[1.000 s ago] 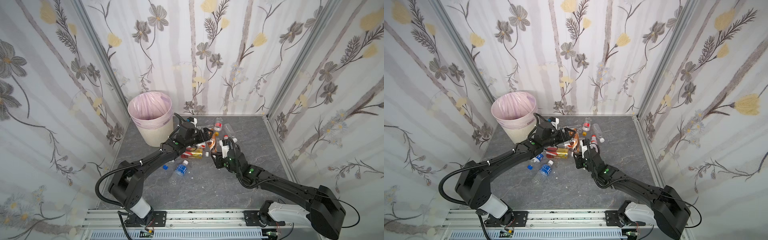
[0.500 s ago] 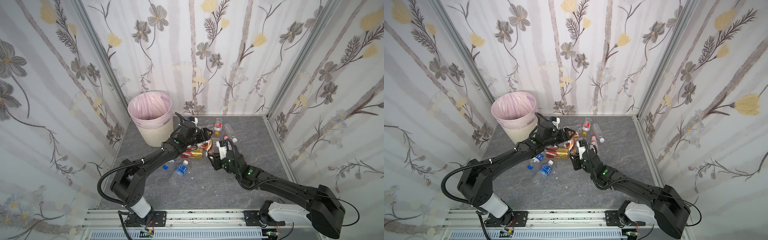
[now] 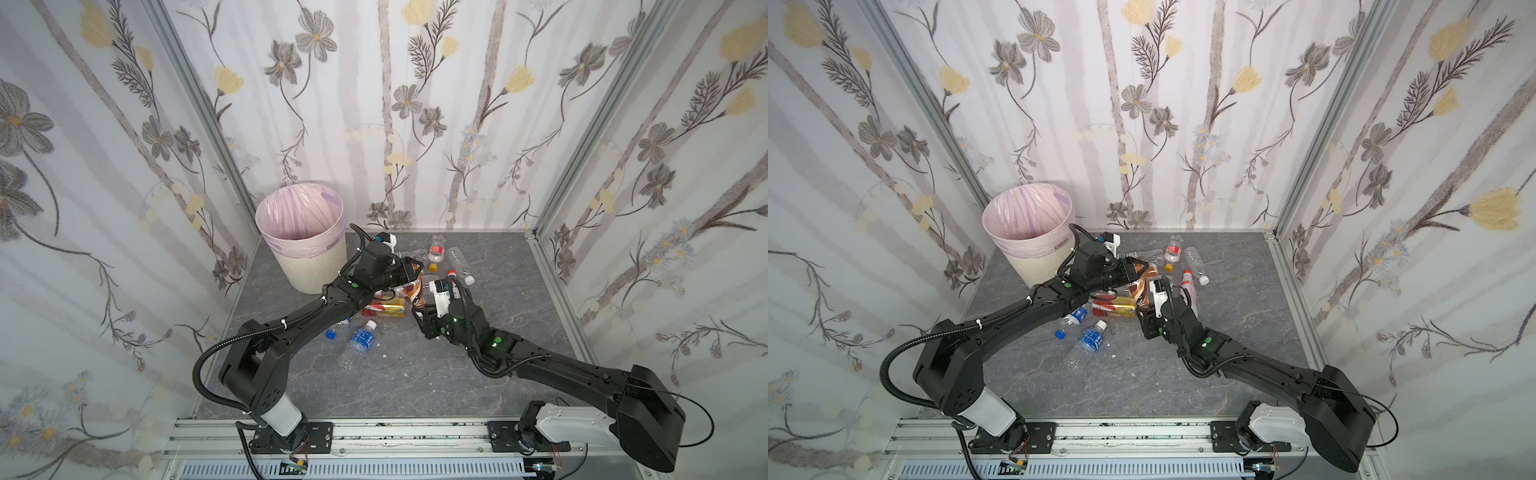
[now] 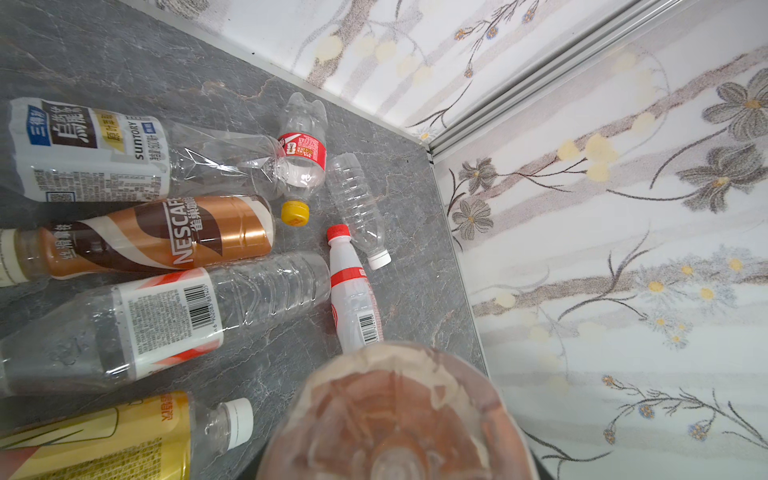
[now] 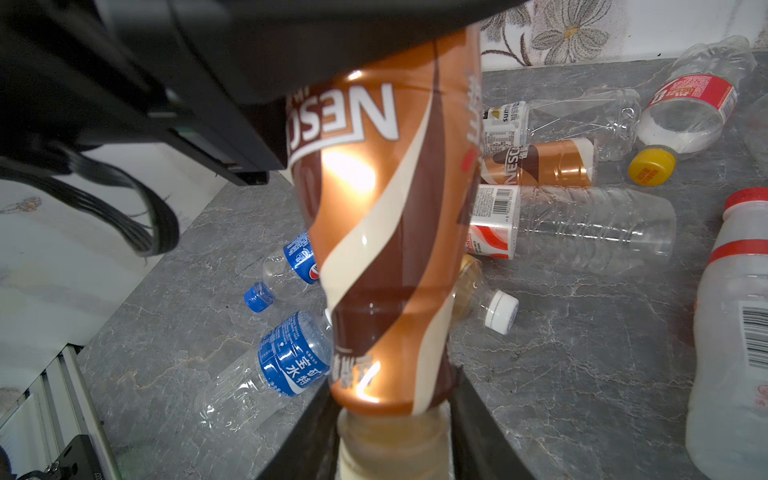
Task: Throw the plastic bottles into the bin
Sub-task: 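Close the left gripper on the Nescafe bottle bottom above the right gripper, then carry the Nescafe bottle over the bin with the left gripper while the right opens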
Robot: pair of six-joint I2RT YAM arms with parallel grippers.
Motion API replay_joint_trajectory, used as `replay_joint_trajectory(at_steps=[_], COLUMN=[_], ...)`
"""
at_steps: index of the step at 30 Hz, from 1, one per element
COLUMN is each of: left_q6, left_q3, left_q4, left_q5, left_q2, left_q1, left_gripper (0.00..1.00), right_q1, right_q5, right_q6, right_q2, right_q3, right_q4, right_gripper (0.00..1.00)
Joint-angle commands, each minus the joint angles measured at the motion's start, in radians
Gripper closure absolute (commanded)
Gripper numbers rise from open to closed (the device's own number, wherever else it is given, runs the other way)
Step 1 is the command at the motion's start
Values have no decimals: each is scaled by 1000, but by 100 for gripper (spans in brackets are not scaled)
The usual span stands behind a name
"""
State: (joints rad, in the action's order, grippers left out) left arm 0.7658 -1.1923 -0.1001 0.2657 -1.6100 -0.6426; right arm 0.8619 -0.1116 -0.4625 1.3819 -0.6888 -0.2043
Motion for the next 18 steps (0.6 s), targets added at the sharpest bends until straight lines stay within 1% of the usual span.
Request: replay_joint_trajectory(at_steps=[1,3,5,6,10,12,15,18], left_q6=[-22,-37,-60,-72,-121,-171,-316,-476], left_q3=[3,0,-8,-13,-45,-84,-201,-316], left_q4=[-26,-24,-23,-21,6,20,64,82], left_q5=[-14,-26,-24,-20,-50,-69,-145,-280], left_q2=[14,22,28,31,59,82,123,179], left_q1=[0,4,20,29,99,134,155,156], left_gripper=[49,49,50,50,50,50,51,51], right_q1=[0,0,-3,-5,-25,-33,-84,-100], right_q5=[-20,-23,-31,-37,-73,-78,-74,-71], right_q6=[3,6,15,21,39,41,36,31], right_q2=[4,-5,-26,-37,-101,-139,-185,-201], right_q3=[-18,-22,-18,-16,12,35,71,87], right_q4=[-33,-24,-15,-12,9,9,0,7], right_gripper=[46,40,27,23,9,1,0,0])
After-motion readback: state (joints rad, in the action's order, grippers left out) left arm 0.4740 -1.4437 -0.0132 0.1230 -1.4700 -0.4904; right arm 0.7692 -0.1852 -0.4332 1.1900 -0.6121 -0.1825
